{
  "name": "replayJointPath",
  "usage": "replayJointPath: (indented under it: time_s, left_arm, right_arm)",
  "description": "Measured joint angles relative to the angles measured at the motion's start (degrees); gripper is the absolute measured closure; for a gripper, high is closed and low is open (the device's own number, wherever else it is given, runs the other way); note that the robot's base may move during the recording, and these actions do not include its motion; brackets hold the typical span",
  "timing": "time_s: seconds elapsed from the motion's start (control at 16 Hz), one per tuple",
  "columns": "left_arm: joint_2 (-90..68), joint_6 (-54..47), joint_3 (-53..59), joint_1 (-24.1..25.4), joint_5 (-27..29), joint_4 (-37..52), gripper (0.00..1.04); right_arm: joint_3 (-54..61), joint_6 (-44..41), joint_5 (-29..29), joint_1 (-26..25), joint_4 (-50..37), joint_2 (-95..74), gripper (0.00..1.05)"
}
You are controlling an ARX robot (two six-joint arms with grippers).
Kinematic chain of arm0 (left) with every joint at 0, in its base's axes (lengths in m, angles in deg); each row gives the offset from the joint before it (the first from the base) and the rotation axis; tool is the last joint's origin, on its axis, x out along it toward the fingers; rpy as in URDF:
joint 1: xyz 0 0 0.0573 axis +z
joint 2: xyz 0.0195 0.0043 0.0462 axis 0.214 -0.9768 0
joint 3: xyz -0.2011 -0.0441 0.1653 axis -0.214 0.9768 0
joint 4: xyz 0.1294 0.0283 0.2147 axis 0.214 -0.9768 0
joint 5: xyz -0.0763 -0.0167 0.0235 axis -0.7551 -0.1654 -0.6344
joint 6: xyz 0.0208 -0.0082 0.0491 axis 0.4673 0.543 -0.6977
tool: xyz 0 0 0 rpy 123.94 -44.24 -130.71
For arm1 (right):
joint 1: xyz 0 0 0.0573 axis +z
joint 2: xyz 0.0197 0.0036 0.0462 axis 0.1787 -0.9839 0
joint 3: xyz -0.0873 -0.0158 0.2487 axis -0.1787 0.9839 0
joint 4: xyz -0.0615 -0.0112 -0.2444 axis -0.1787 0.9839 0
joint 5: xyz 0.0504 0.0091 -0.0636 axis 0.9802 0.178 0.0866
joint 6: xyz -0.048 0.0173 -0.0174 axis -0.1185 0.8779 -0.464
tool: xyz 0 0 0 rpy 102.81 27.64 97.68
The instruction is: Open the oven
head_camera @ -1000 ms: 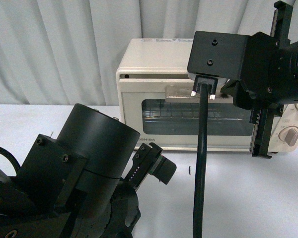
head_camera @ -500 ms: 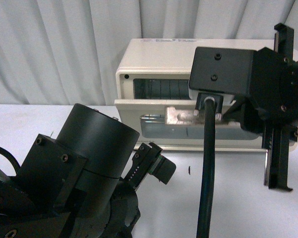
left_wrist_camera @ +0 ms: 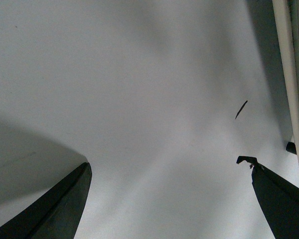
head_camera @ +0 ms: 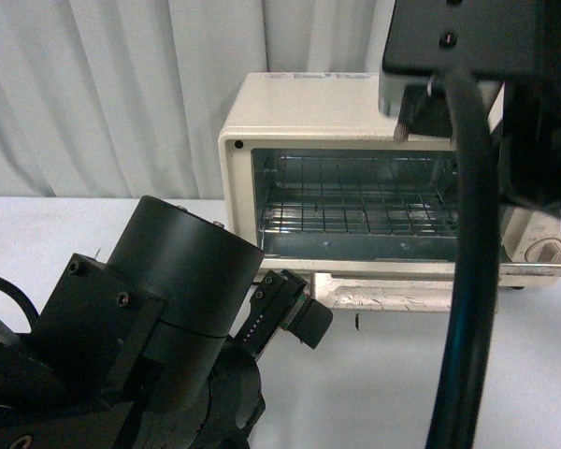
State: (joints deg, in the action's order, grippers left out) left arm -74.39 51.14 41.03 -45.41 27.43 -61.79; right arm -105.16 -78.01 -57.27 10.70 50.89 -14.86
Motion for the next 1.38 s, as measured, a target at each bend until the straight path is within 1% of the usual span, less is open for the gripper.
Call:
replayJointPath:
  time_s: [0.06,0.25,0.62,0.69,0.75,0.81,0.88,0.94,1.0,1.06,1.12,1.19,1.38]
  left_arm:
    - [0.0,0.0,0.0,0.0,0.0,0.0,0.07]
    - [0.0,0.0,0.0,0.0,0.0,0.0,0.07]
    - [0.0,0.0,0.0,0.0,0.0,0.0,0.07]
    - [0.0,0.0,0.0,0.0,0.0,0.0,0.07]
    - [0.0,0.0,0.0,0.0,0.0,0.0,0.07]
    - [0.0,0.0,0.0,0.0,0.0,0.0,0.07]
    - [0.0,0.0,0.0,0.0,0.0,0.0,0.07]
    - [0.0,0.0,0.0,-0.2,-0.1,0.1,0.07]
    - [0.0,0.0,0.0,-0.1,0.1,0.0,0.07]
    - [0.0,0.0,0.0,-0.1,-0.1,0.0,0.07]
    - [0.0,0.0,0.0,-0.1,-0.2,0.0,0.07]
    - [0.0,0.0,0.0,-0.1,-0.1,0.0,0.07]
    - [0.0,0.0,0.0,-0.1,0.0,0.0,0.07]
  right_arm:
    - [-1.2,0.0,0.0,0.0,1.0,0.7,0.98]
    - [-3.4,0.0,-0.7,0.3,3.5,3.3,0.68]
    - [-3.6,0.0,-0.7,0.4,3.6,4.0,0.08]
    - [-3.6,0.0,-0.7,0.4,3.6,4.0,0.05]
    - [-3.6,0.0,-0.7,0.4,3.6,4.0,0.08]
    - [-3.6,0.0,-0.7,0.4,3.6,4.0,0.06]
    - [-0.8,3.1,-4.7,1.3,-6.2,4.5,0.1]
    - [13.4,20.7,-19.3,1.0,-33.7,9.7,0.28]
    - [30.6,49.2,-21.8,-5.7,-57.6,18.2,0.61]
    - [38.6,56.6,-17.2,-8.4,-59.9,24.3,0.9]
    - [40.6,57.3,-16.5,-9.5,-59.9,25.7,0.99]
    - [43.0,57.9,-15.4,-10.9,-59.8,28.1,1.03]
    - [46.6,58.5,-13.1,-13.0,-58.9,33.2,1.03]
